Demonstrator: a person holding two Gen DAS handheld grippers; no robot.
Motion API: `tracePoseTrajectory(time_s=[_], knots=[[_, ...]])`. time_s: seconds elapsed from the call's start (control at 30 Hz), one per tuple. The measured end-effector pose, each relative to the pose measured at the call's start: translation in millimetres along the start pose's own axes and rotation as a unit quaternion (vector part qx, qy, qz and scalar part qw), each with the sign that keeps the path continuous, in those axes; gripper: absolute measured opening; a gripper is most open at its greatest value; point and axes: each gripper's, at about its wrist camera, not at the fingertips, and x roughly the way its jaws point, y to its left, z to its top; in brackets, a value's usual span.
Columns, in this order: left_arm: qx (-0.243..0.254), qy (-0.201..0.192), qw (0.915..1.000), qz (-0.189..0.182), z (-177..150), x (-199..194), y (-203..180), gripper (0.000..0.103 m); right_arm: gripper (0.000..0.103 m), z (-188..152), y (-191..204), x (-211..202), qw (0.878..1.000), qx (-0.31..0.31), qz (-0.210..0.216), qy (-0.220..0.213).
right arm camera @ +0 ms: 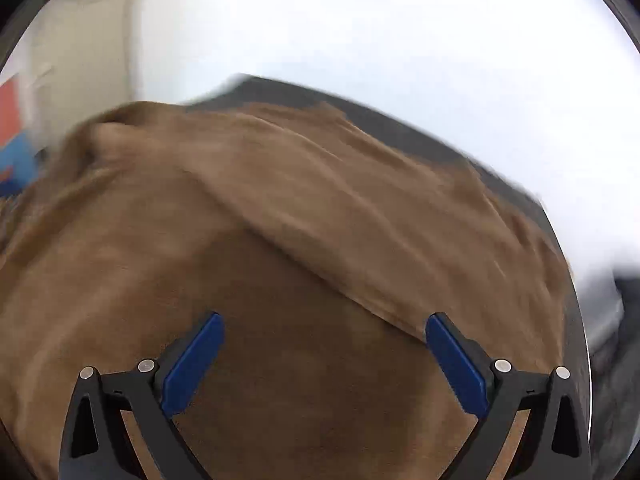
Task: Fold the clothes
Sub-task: 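Grasp the other sleeve cuff with the right tool and lift it, then fold the held sleeve across the sweatshirt body with the right tool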
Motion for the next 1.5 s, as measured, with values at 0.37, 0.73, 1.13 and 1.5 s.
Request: tracePoseTrajectory(time_s=[0.37,0.73,1.13,1.5], knots=[[-0.073,-0.026,0.9967,0.023,-7,-24,59,0.101,0.103,58,152,-20,0.958,-0.195,0.199,-0.073],[-0.114,-0.039,0.9922,0.034,-17,-31,95,0.102,0.077,53,218,-5,0.920,-0.308,0.239,-0.043],[-0.125,-0.035,0.9912,0.028,-16,-28,106,0.102,0.047,87,233,-2,0.927,-0.307,0.205,-0.063],[-0.135,-0.041,0.9896,0.027,-16,-29,112,0.102,0.007,144,218,-28,0.940,-0.272,0.156,-0.135]])
